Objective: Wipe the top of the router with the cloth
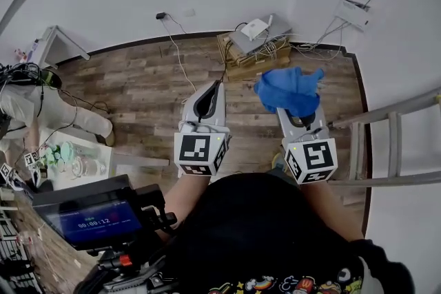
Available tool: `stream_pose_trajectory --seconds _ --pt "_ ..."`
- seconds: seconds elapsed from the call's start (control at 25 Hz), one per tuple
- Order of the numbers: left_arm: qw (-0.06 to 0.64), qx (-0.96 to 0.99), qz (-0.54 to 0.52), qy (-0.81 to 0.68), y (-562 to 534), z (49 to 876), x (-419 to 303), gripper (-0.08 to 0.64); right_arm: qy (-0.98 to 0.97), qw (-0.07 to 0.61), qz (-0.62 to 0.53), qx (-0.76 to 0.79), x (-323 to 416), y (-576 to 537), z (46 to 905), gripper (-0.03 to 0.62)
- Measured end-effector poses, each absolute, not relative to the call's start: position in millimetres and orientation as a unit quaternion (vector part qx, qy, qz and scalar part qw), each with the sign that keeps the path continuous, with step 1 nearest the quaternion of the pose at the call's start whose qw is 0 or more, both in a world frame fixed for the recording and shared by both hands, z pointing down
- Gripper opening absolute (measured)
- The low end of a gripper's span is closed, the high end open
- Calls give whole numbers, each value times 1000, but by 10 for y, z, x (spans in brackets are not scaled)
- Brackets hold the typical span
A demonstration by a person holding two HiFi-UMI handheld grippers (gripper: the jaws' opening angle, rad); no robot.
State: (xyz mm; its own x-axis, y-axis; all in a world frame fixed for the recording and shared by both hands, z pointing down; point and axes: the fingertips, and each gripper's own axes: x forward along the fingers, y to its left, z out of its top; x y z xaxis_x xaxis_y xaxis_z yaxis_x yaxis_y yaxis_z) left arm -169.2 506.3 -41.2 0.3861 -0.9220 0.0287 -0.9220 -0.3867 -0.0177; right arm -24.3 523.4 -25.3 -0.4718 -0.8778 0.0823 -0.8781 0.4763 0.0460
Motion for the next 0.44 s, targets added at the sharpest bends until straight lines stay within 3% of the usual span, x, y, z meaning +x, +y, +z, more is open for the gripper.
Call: stream_pose_trajectory --seconds 0.44 --pt "4 828 -5 -561 5164 -538 -2243 0 -845 63 -2 530 -784 5288 -379 164"
